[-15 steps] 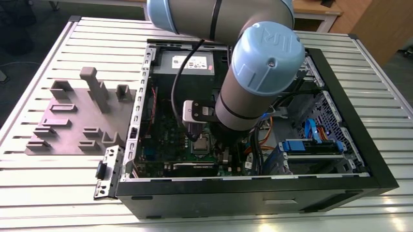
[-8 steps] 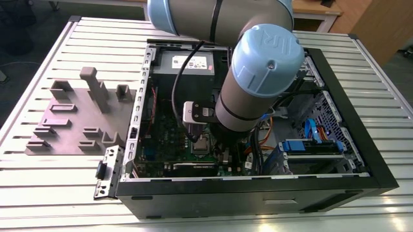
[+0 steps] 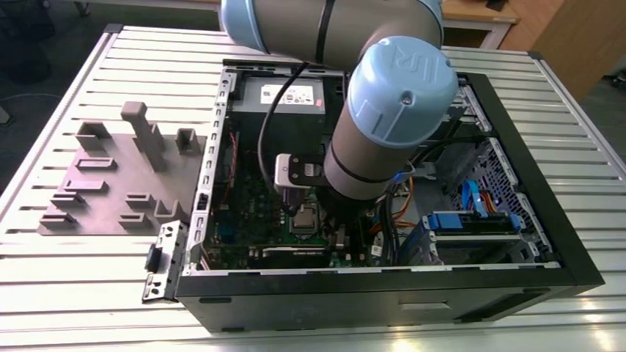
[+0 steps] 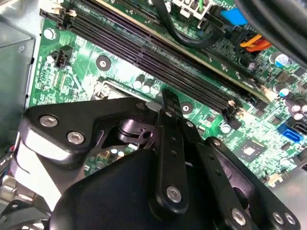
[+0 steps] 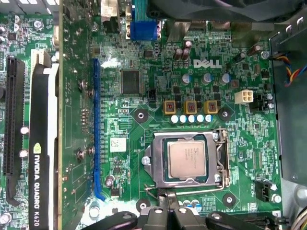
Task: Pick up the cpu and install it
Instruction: 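Install the first cpu locking lever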
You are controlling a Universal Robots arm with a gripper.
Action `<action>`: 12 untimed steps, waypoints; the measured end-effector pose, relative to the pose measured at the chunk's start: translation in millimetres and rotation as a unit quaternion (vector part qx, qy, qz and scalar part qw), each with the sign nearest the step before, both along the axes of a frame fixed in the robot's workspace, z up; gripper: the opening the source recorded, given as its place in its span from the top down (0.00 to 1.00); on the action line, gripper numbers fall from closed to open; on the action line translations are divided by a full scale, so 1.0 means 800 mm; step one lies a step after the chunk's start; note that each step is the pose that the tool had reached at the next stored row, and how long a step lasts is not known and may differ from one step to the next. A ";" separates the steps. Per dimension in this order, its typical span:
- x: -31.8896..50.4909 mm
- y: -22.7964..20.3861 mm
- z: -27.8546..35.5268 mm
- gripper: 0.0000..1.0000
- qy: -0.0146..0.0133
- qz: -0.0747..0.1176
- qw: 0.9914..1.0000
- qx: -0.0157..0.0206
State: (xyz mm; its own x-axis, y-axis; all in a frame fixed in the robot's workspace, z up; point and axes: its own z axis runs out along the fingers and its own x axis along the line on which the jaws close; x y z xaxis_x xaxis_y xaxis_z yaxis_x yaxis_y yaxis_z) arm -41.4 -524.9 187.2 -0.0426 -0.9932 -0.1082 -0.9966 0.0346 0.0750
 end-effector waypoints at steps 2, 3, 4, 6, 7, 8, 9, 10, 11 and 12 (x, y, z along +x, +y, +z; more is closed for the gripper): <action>0.000 0.0000 0.0025 0.89 0.000 0.000 1.000 0.000; 0.000 0.0001 0.0041 0.89 0.000 0.000 1.000 0.000; 0.000 0.0001 0.0059 0.89 0.000 0.000 1.000 0.000; 0.000 0.0000 0.0101 0.89 0.000 0.000 1.000 0.000; 0.000 0.0000 0.0123 0.89 0.000 0.000 1.000 0.000; 0.000 0.0000 0.0143 0.89 0.000 0.000 1.000 0.000; 0.000 0.0000 0.0146 0.89 0.000 0.000 1.000 0.000; 0.000 0.0001 0.0146 0.89 0.000 0.000 1.000 0.000; 0.000 0.0000 0.0147 0.89 0.000 0.000 1.000 0.000; 0.000 0.0000 0.0147 0.89 0.000 0.000 1.000 0.000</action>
State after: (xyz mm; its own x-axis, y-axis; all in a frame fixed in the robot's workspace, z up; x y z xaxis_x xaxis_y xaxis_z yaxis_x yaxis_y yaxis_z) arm -41.4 -524.9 198.9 -0.0427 -0.9932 -0.1081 -0.9966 0.0347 0.0750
